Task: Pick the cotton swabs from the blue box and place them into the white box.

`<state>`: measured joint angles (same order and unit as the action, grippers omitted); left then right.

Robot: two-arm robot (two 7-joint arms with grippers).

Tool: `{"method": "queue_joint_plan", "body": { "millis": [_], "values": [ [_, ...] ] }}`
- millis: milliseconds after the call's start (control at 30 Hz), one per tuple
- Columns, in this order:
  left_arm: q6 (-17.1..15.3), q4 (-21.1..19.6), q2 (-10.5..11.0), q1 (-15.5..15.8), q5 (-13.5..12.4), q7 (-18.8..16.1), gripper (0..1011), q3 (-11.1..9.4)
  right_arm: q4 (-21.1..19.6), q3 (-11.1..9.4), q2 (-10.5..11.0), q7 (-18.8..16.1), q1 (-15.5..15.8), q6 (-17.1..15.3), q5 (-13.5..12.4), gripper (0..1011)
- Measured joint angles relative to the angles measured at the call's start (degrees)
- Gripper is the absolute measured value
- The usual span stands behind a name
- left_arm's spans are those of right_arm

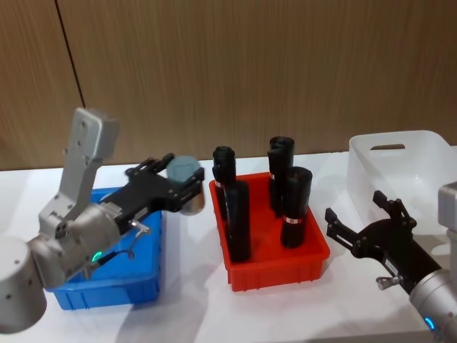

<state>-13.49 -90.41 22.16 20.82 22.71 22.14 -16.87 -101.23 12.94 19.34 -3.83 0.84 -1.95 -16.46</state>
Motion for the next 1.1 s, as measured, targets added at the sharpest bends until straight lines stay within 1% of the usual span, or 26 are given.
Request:
{"method": "queue_joint_plan", "body": {
  "millis": [33,133,167,300,500,833,1100],
  "values": [
    [-1.2,-0.1,-0.3,0.7,0.3,1.1,669,-0.1,0.0,0.0,0.0,0.0,0.0,0.0,0.0,1002],
    [-2.9,0.0,-0.8,1.8,0.8,2.7,669,-0.2,0.0,0.0,0.0,0.0,0.0,0.0,0.0,1002],
    [-4.6,0.5,-1.4,3.0,1.0,4.3,669,-0.4,0.0,0.0,0.0,0.0,0.0,0.0,0.0,1002],
    [-6.4,1.6,-2.3,4.8,1.2,6.4,669,-0.7,0.0,0.0,0.0,0.0,0.0,0.0,0.0,1002],
    [-9.0,4.8,-4.4,8.8,1.0,10.3,669,-1.6,0.0,0.0,0.0,0.0,0.0,0.0,0.0,1002],
    [-11.0,7.8,-6.3,12.2,0.4,13.5,669,-2.3,0.0,0.0,0.0,0.0,0.0,0.0,0.0,1002],
    [-11.7,8.9,-7.0,13.5,0.1,14.7,669,-2.6,0.0,0.0,0.0,0.0,0.0,0.0,0.0,1002]
  ]
}}
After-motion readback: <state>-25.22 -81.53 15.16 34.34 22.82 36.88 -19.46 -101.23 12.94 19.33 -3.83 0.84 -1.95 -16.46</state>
